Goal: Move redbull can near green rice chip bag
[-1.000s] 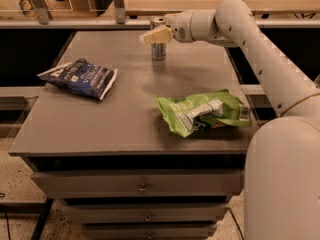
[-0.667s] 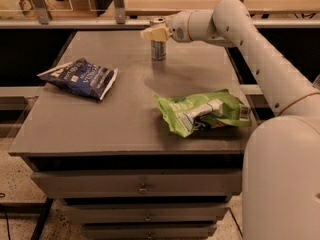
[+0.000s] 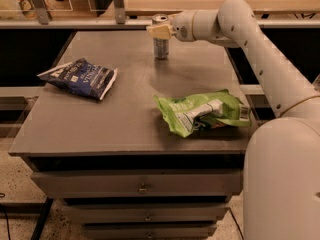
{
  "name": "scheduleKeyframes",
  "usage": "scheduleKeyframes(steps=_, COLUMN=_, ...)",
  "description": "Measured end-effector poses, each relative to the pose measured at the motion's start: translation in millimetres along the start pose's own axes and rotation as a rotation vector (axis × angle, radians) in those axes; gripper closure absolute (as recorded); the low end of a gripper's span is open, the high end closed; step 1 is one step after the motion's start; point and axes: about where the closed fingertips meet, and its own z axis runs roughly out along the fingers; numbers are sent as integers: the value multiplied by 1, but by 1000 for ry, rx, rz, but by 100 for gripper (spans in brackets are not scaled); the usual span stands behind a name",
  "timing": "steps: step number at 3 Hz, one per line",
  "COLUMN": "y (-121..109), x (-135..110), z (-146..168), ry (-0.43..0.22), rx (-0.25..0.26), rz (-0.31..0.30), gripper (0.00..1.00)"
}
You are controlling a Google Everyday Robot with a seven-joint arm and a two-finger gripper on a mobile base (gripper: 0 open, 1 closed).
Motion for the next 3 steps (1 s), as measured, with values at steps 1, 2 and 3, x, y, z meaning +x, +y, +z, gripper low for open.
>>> scheduleKeyframes(steps=1, y=-6, x=-11, z=-26, ry=-23, rx=-1, rz=-11, gripper=100)
scheduleKeyframes(steps=2, y=-3, x=-20, z=-61, ry=-14, rx=-4, rz=-46, gripper=100)
scheduleKeyframes(steps=3, y=10, x=-24, z=-94, ry=13, rx=-9, rz=-72, gripper=100)
